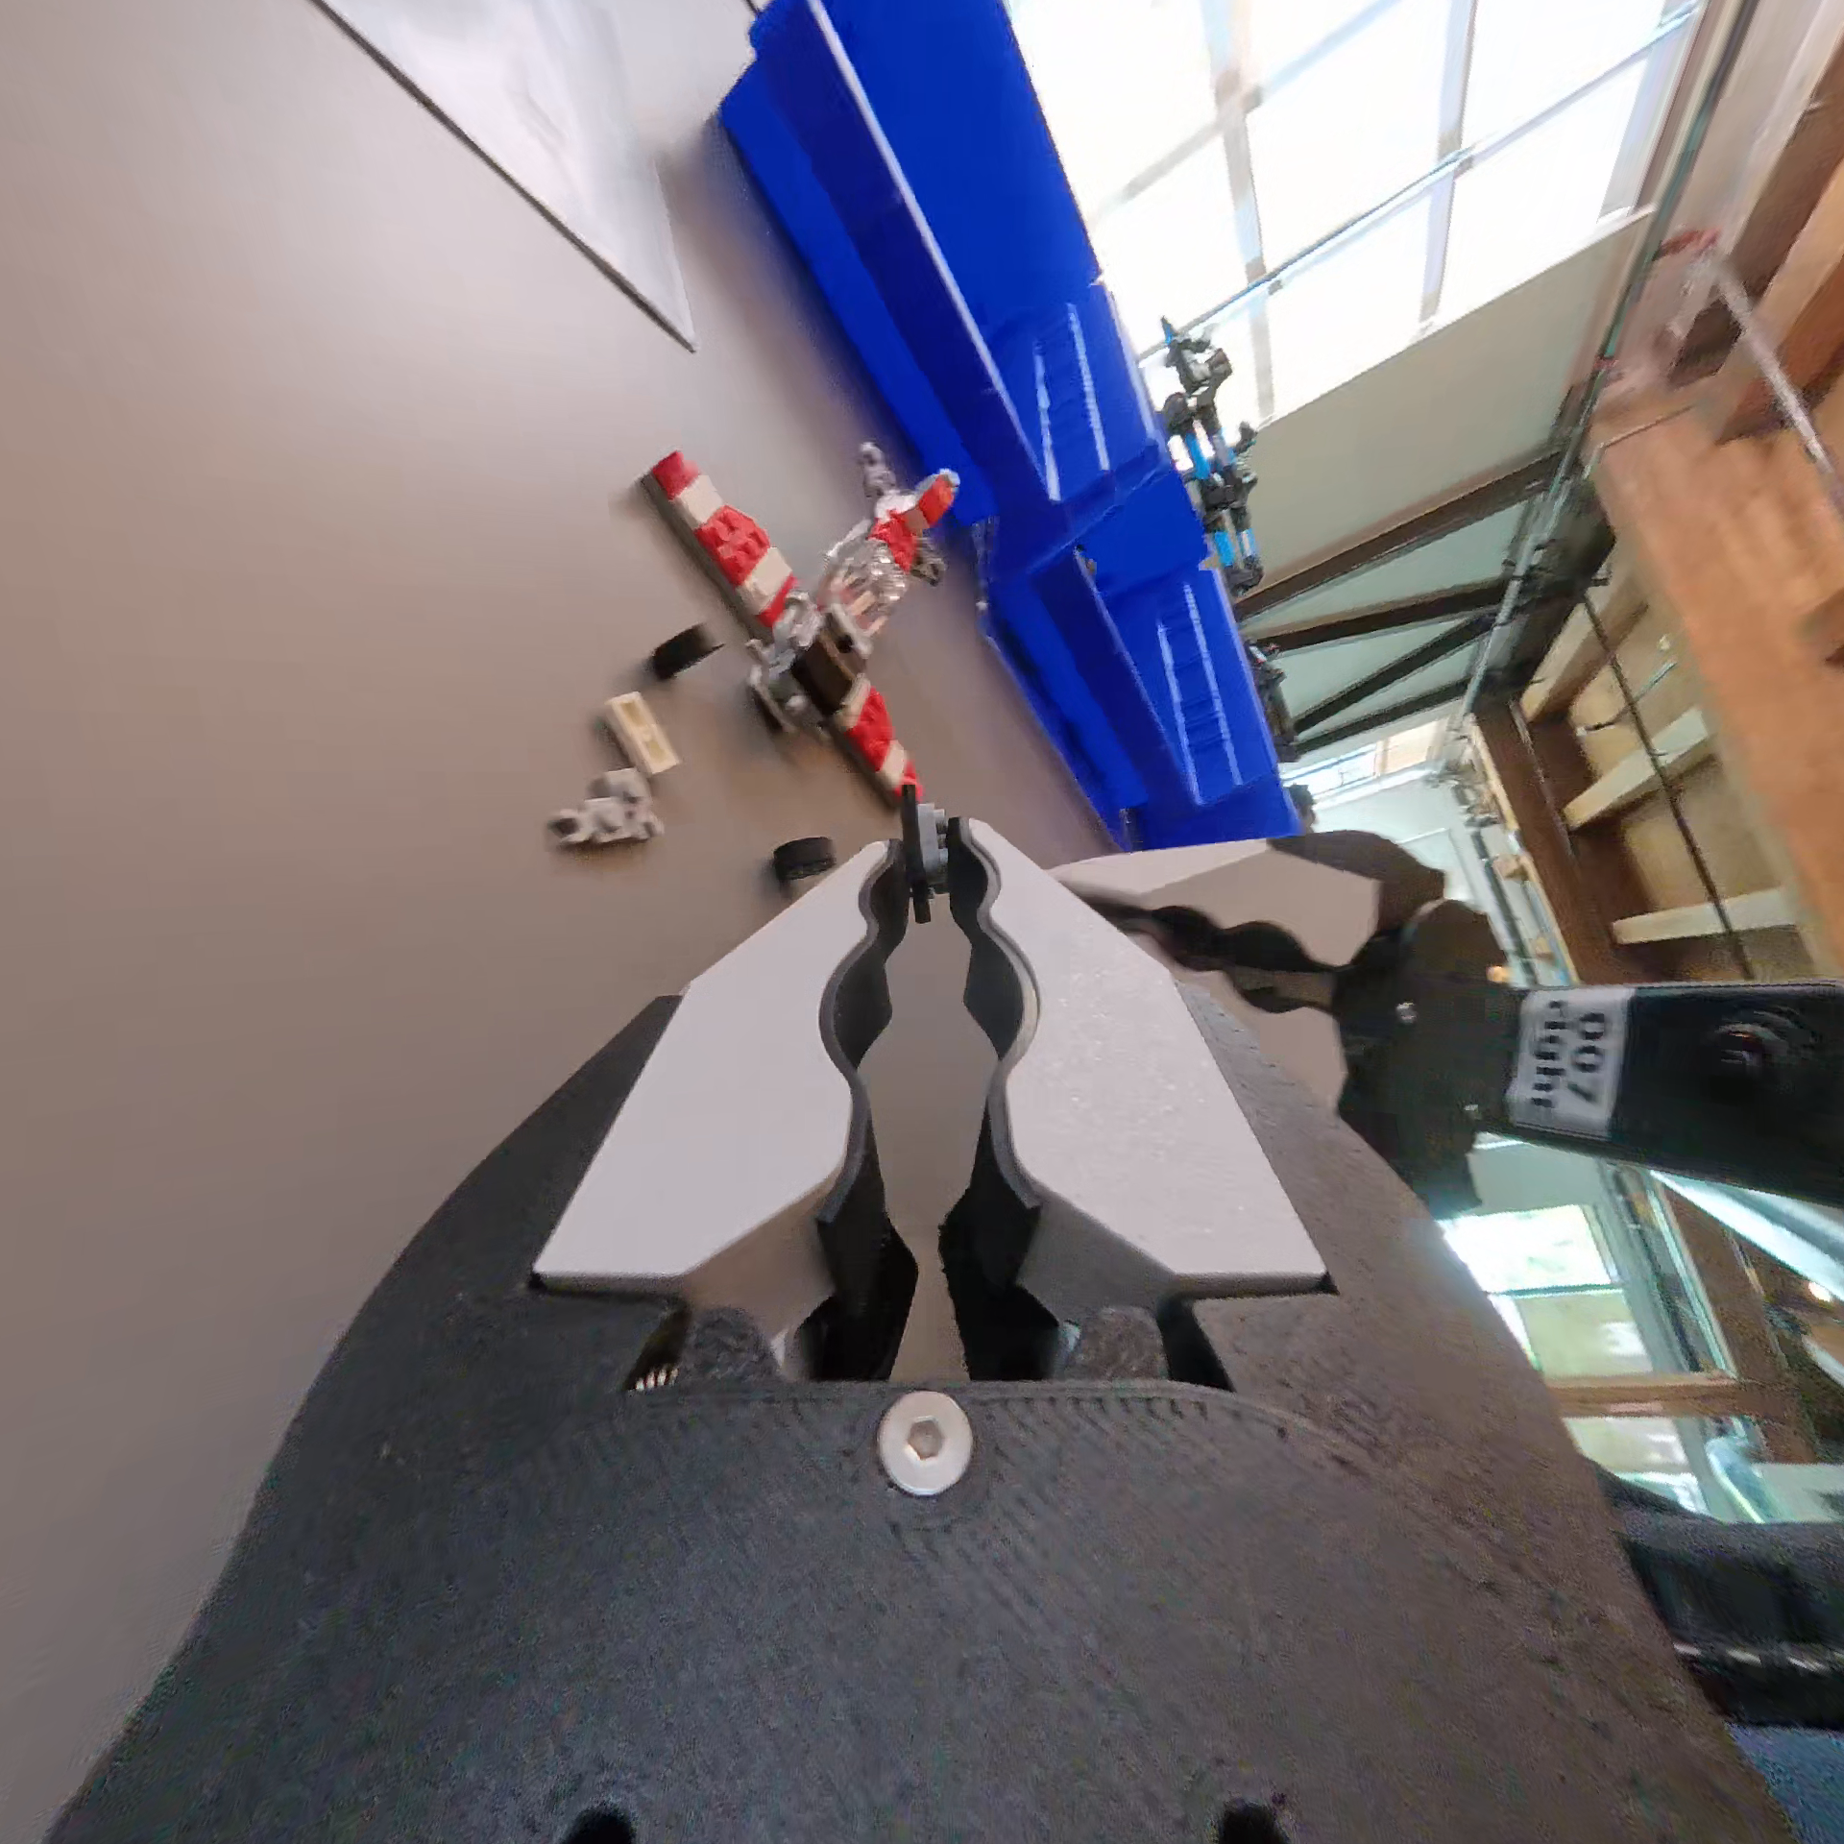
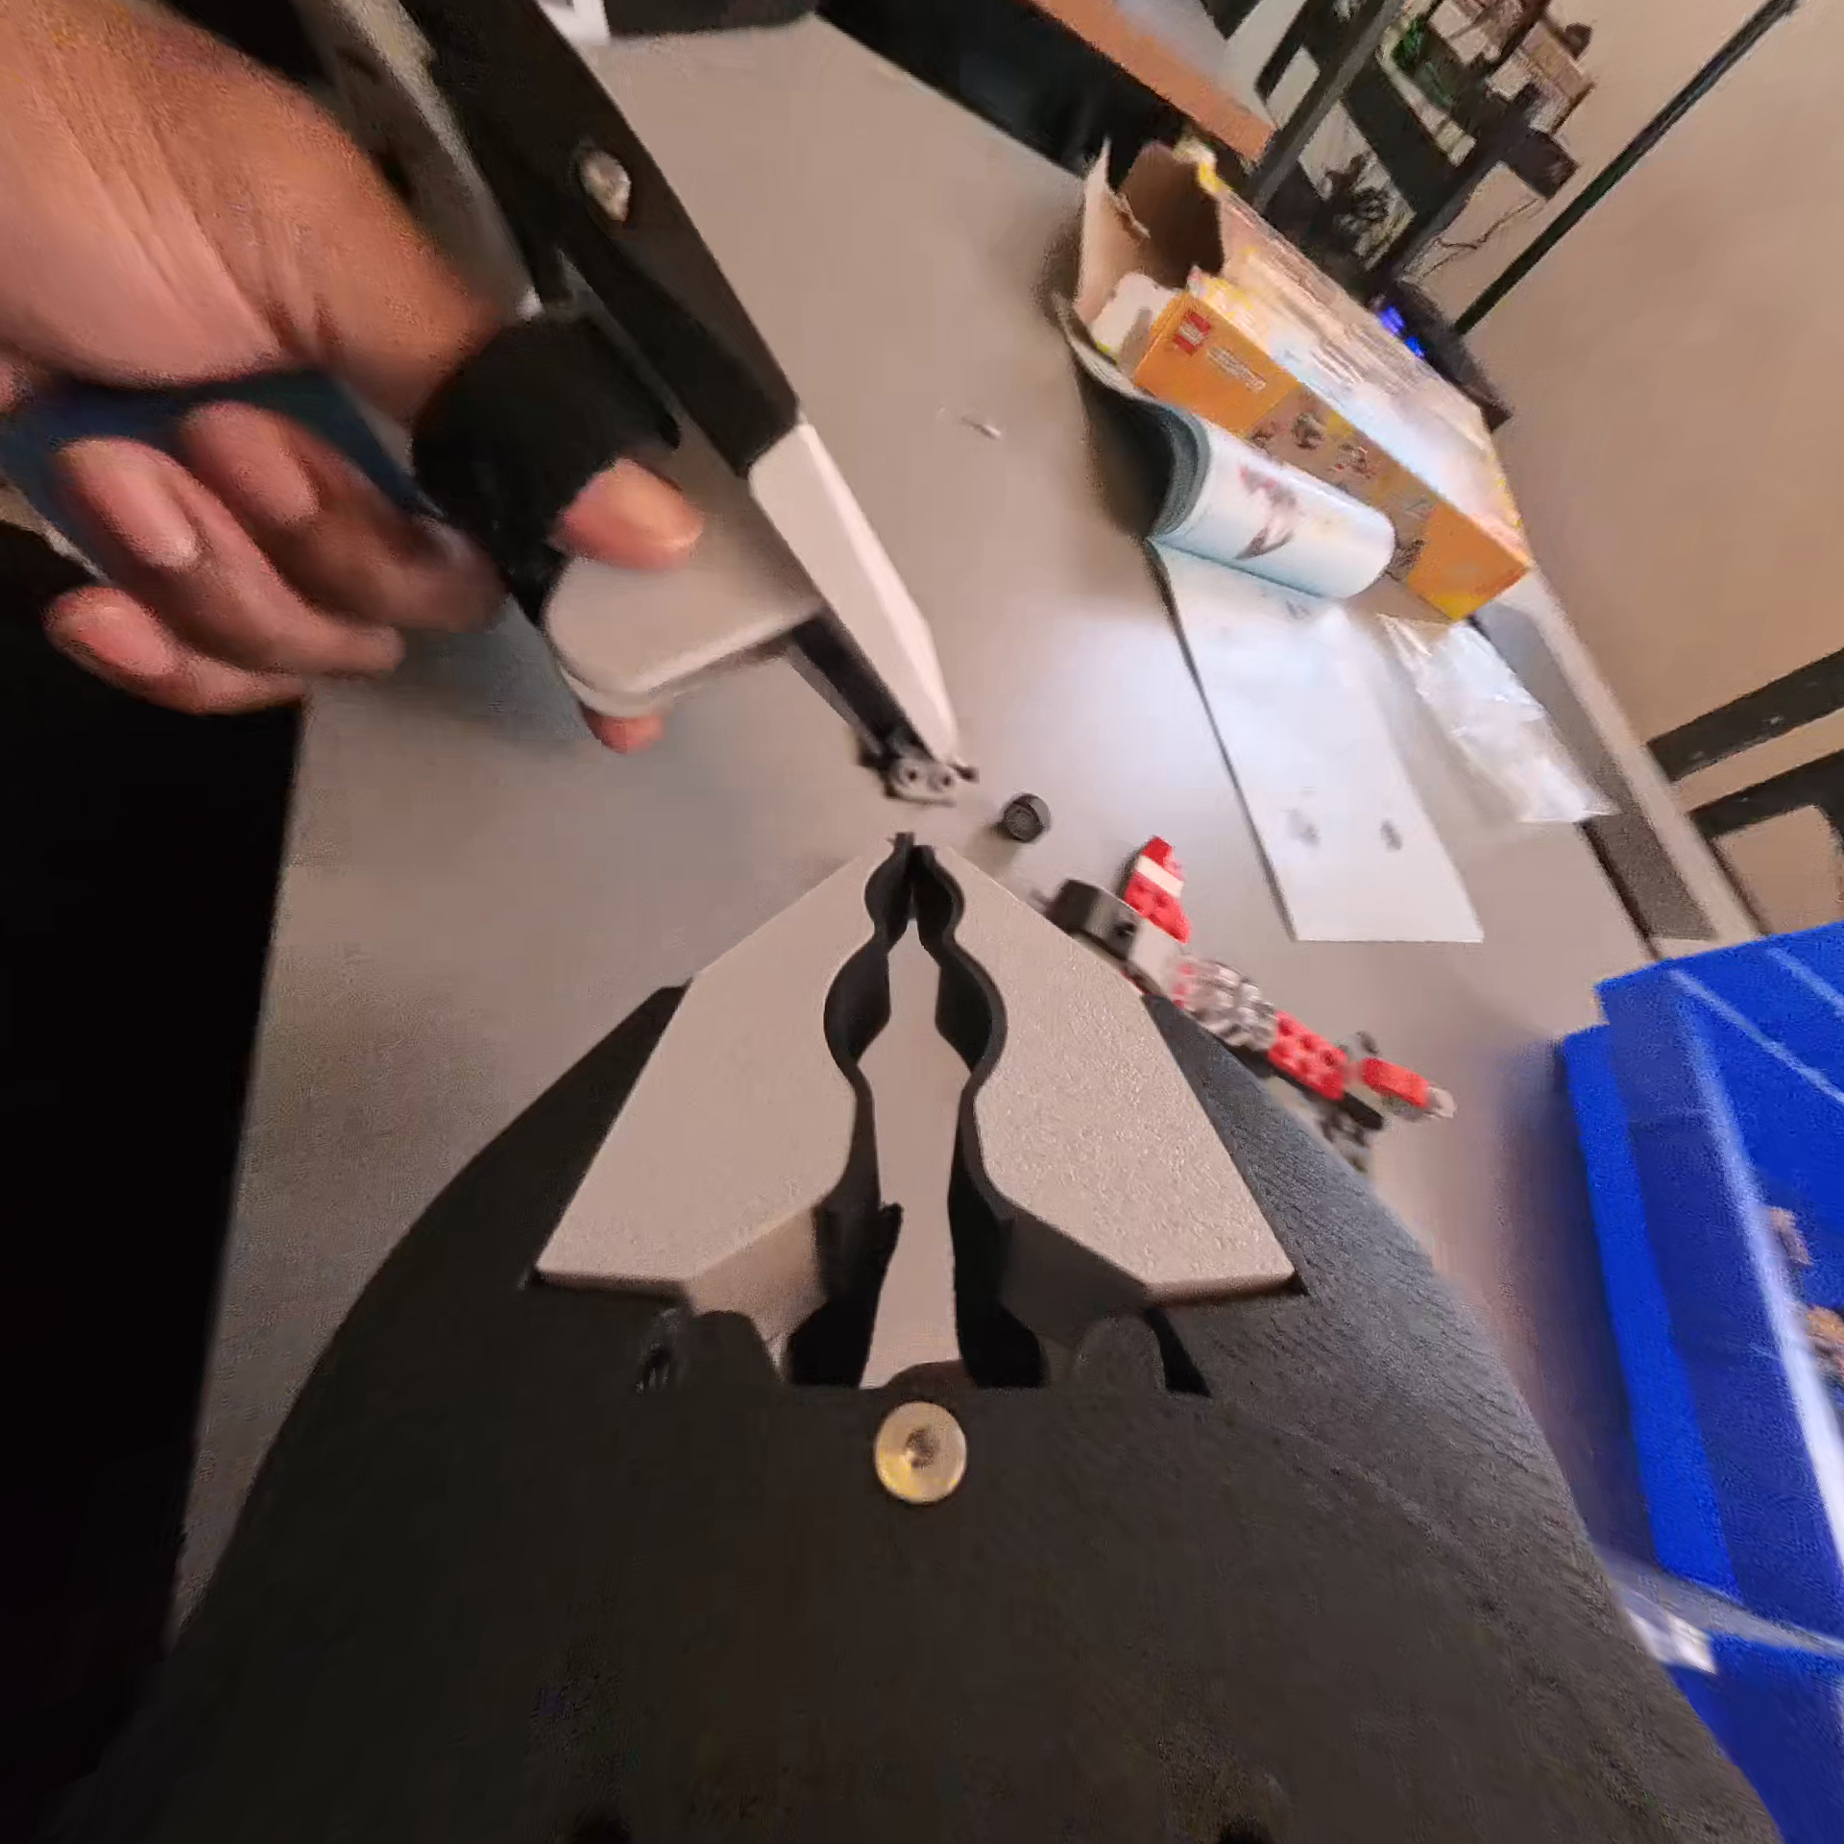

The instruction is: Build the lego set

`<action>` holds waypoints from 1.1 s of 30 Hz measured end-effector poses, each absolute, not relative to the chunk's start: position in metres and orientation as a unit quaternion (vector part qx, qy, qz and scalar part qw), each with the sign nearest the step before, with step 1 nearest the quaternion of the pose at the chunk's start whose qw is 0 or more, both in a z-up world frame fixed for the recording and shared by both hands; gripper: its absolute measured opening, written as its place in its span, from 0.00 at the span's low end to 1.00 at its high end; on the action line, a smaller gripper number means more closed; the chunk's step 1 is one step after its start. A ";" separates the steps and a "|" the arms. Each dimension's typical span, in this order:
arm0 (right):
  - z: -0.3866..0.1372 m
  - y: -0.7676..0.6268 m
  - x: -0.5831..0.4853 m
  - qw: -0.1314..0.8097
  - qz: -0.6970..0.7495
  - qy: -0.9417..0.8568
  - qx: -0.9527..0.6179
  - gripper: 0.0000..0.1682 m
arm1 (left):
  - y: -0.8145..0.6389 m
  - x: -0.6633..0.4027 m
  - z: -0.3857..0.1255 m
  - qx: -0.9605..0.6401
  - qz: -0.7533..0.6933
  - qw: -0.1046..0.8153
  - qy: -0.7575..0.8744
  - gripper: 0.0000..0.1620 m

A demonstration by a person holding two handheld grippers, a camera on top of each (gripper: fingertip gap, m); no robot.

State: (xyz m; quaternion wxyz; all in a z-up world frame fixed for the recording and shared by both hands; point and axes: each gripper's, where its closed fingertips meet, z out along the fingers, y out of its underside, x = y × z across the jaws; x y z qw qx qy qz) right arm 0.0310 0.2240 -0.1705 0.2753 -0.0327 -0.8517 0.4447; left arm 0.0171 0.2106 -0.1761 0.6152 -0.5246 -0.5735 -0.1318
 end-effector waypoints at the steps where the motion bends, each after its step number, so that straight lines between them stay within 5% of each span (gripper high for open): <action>1: -0.169 0.221 0.034 0.259 0.465 -0.845 -0.043 0.01 | 0.214 0.018 -0.173 -0.523 -0.139 0.619 -0.569 0.06; 10: -0.159 0.217 0.030 0.222 0.521 -0.818 -0.101 0.16 | 0.225 0.028 -0.164 -0.501 -0.210 0.639 -0.545 0.06; 30: -0.154 0.215 0.037 0.156 0.548 -0.816 -0.095 0.09 | 0.226 0.035 -0.158 -0.516 -0.235 0.647 -0.511 0.05; 33: -0.136 0.216 0.049 0.100 0.611 -0.780 -0.091 0.00 | 0.204 0.018 -0.163 -0.494 -0.196 0.654 -0.538 0.06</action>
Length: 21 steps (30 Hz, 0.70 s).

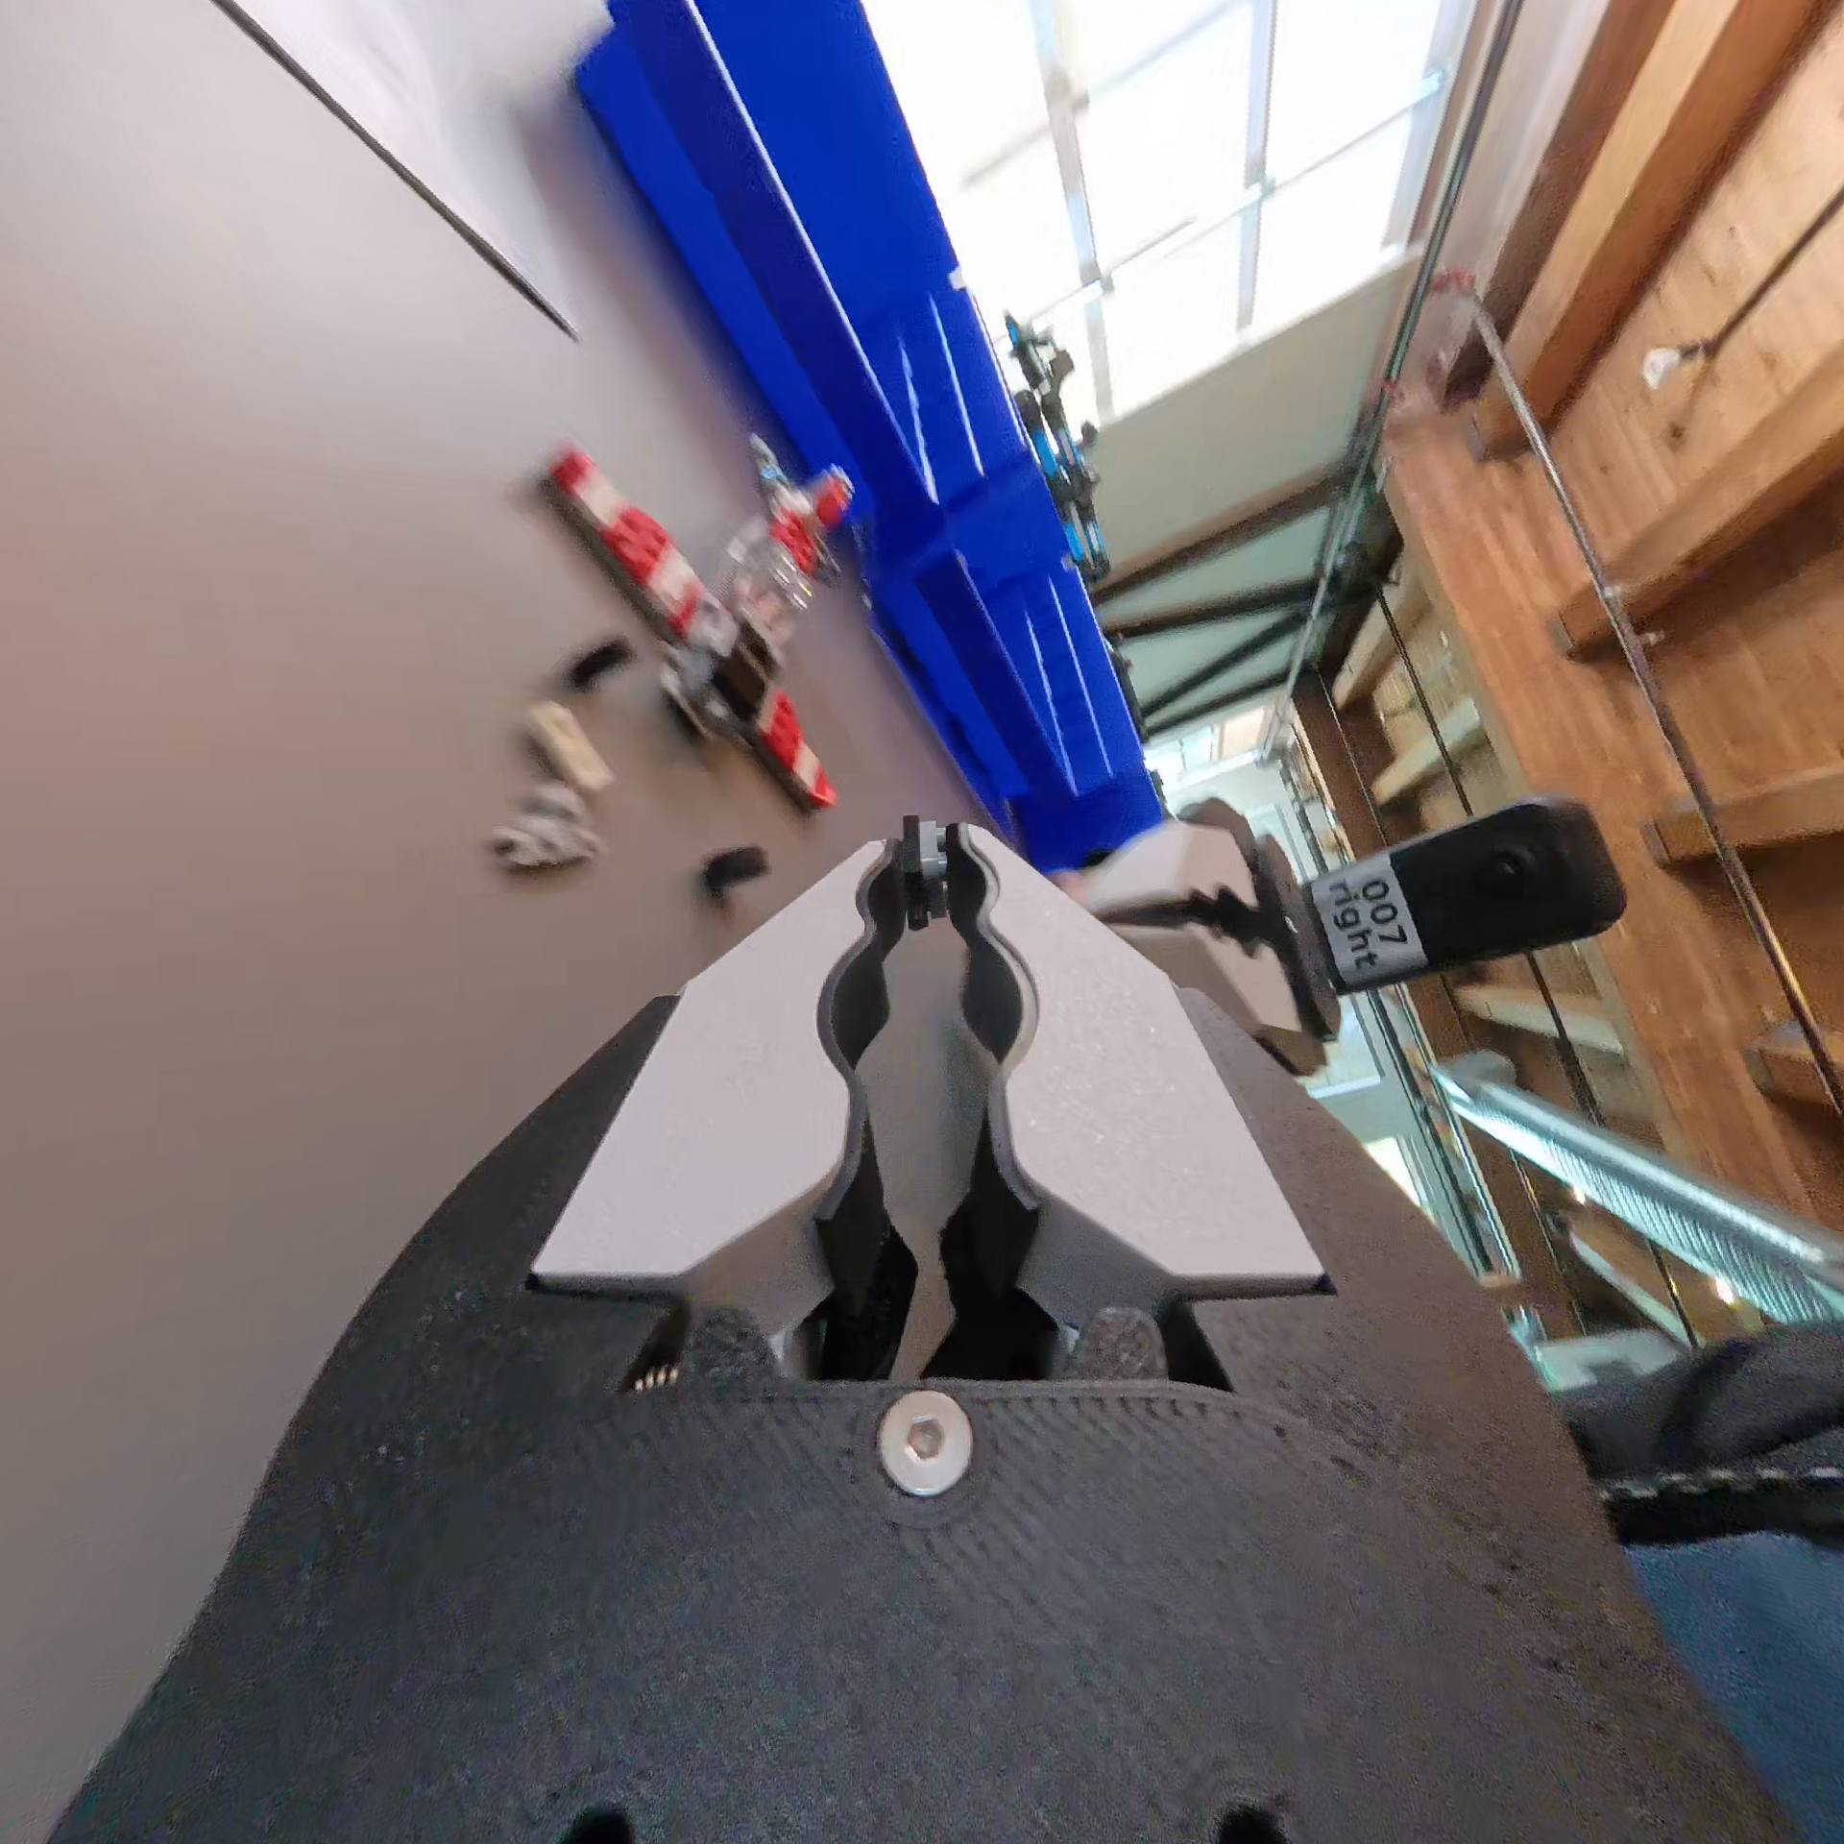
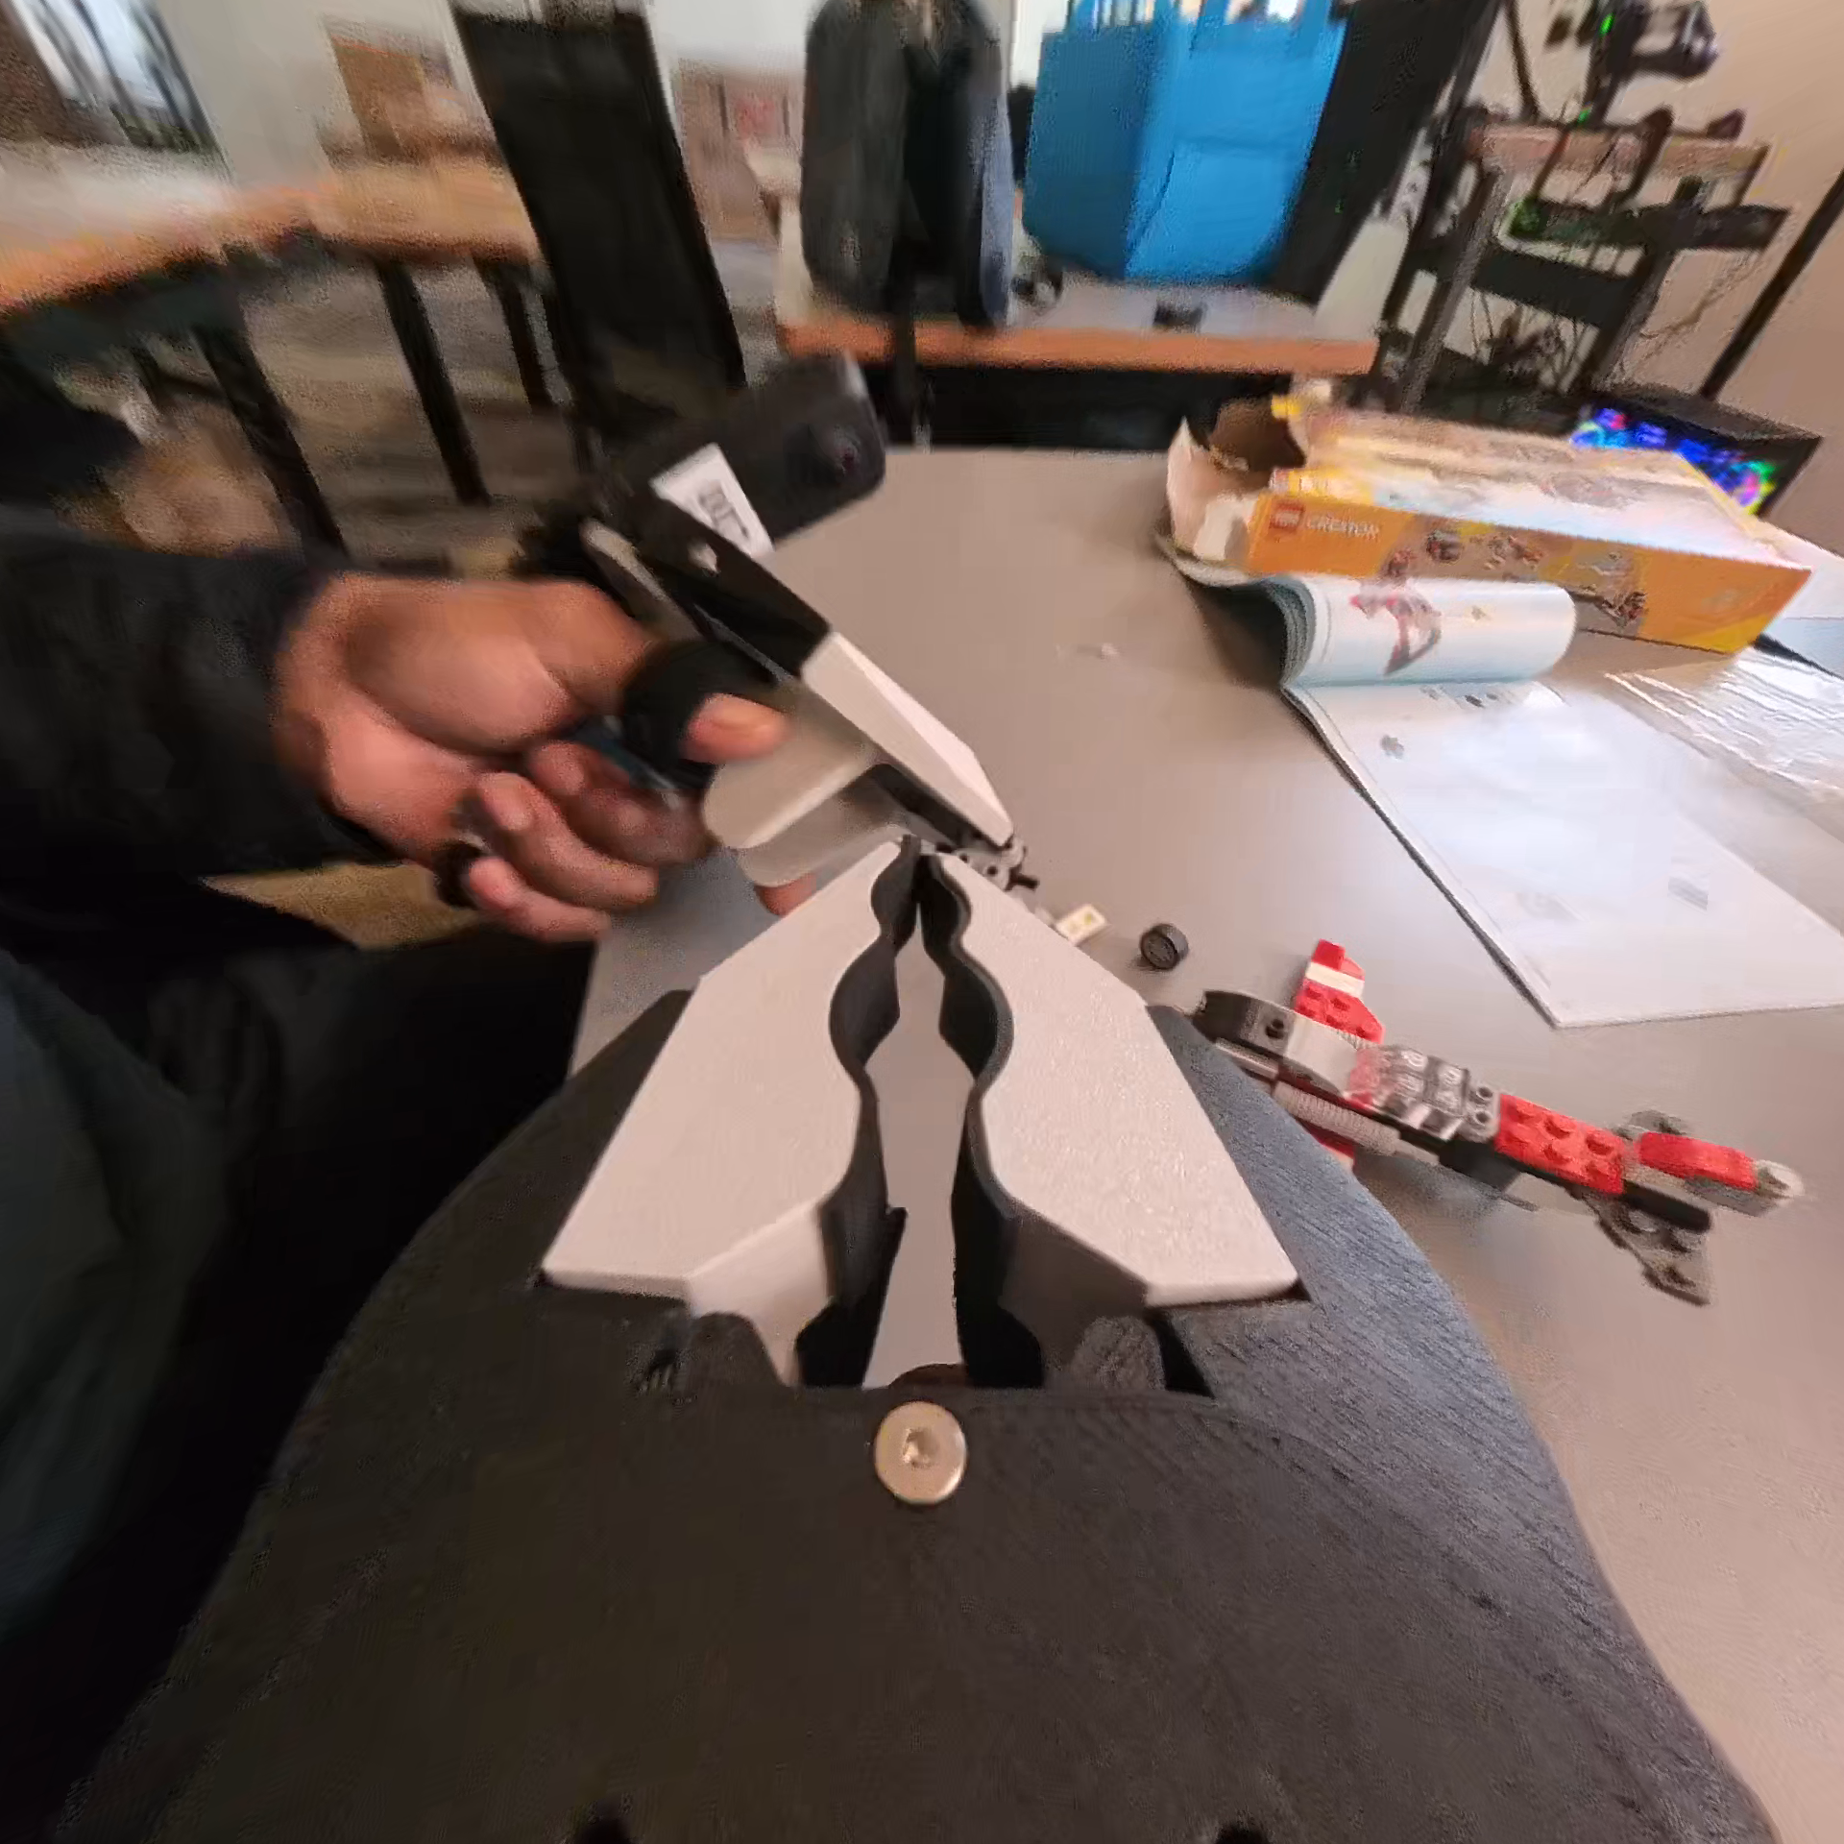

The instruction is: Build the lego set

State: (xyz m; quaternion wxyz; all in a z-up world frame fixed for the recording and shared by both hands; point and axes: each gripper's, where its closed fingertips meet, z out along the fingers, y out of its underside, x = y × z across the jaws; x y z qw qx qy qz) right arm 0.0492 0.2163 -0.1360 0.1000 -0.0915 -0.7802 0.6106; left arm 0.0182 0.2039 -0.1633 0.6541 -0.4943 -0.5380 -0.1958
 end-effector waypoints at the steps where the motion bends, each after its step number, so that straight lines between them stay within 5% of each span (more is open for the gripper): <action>1: -0.138 0.219 0.045 0.113 0.602 -0.784 -0.101 0.00 | 0.197 0.015 -0.159 -0.479 -0.206 0.663 -0.538 0.06; 21: -0.085 0.210 0.054 0.321 0.615 -0.717 -0.072 0.10 | 0.205 0.035 -0.088 -0.309 -0.345 0.791 -0.399 0.06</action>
